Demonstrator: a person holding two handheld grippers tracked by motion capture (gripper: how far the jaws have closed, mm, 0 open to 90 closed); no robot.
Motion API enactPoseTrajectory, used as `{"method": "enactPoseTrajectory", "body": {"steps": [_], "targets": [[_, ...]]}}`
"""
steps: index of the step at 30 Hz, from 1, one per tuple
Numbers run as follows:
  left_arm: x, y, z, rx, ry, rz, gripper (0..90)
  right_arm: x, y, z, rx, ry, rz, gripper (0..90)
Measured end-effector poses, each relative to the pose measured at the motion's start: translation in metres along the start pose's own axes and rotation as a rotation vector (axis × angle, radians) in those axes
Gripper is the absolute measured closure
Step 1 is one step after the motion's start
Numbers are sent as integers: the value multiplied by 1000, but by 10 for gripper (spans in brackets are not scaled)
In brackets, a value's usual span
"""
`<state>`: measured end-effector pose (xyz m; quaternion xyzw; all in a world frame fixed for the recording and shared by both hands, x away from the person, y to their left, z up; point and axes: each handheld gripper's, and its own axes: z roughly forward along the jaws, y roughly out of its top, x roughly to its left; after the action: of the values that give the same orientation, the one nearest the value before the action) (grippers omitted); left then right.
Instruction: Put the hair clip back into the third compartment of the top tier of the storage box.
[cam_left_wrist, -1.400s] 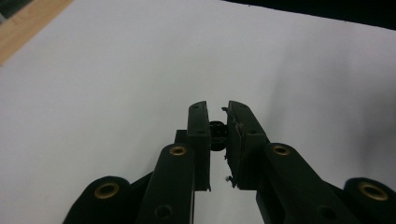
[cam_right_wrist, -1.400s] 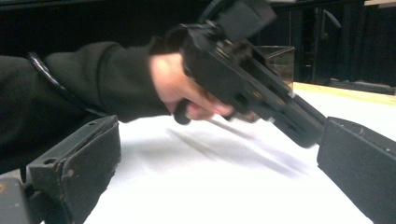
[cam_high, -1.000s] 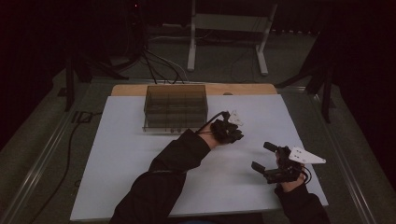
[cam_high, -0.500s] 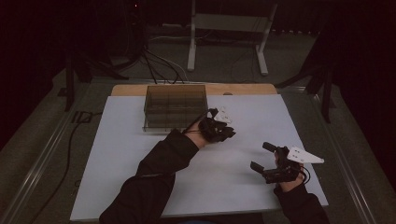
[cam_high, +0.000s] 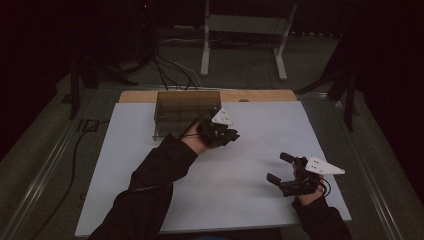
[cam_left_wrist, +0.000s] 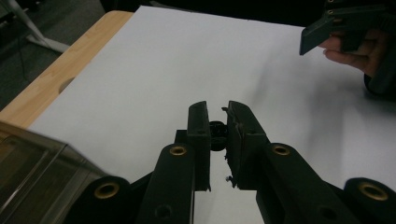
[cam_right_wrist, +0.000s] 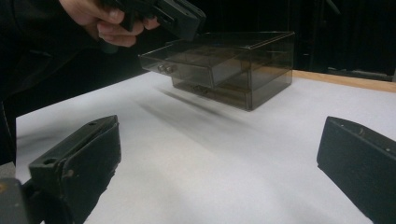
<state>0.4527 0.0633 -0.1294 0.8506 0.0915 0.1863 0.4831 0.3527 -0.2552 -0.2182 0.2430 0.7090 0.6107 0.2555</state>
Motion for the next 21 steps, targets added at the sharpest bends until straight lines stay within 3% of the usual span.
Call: {"method": "enactPoseTrajectory", "body": {"steps": [13,21], "targets": [[21,-11,-23,-14,43,-54,816,0,-1,2,8,-2,4,0],[41,-17,-33,-32,90,-119,816,0,-1,2,13,-2,3,0]]}}
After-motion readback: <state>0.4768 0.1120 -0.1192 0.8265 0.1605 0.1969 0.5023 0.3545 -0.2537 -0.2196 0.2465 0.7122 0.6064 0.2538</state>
